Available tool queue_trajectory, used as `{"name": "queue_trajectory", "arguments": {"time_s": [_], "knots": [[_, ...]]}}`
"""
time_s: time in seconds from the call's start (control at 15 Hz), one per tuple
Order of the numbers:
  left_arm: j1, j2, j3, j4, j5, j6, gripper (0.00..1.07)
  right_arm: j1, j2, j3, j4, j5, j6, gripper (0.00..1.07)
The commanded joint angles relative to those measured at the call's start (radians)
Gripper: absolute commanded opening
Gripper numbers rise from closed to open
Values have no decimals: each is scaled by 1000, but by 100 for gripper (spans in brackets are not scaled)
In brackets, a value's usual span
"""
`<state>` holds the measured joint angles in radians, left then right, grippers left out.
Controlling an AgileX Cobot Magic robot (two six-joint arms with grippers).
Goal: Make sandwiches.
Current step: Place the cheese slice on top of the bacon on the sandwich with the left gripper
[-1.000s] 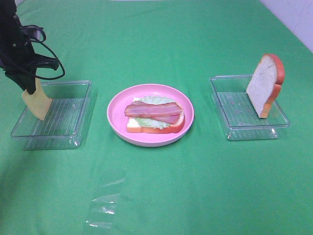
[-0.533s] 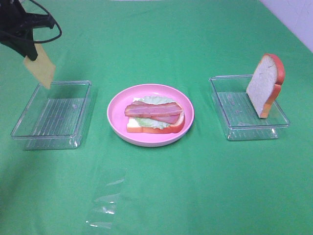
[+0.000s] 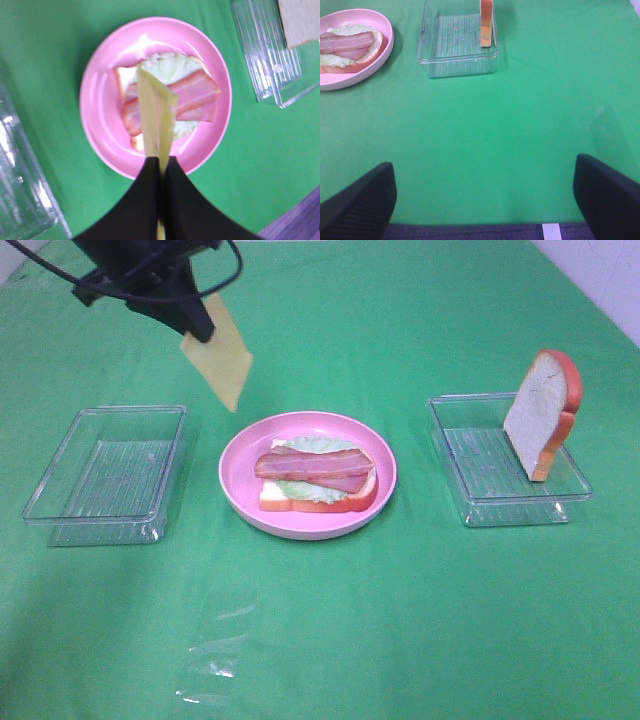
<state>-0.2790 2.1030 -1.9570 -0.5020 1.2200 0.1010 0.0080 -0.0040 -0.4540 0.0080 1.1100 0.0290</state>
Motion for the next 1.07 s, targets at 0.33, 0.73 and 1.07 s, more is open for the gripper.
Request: {"name": "queue_trajectory", "arguments": {"time_s": [0.33,0.73,1.07], "knots": [[-195,132,-2,-24,-141,10,0,-2,-27,2,0,-11,-11,92],[-241,216,-2,-36,-219,9,0,-2,-27,2,0,-11,-11,92],[-241,217,-2,137,-243,6,0,-2,-27,2,0,-11,-11,92]]}}
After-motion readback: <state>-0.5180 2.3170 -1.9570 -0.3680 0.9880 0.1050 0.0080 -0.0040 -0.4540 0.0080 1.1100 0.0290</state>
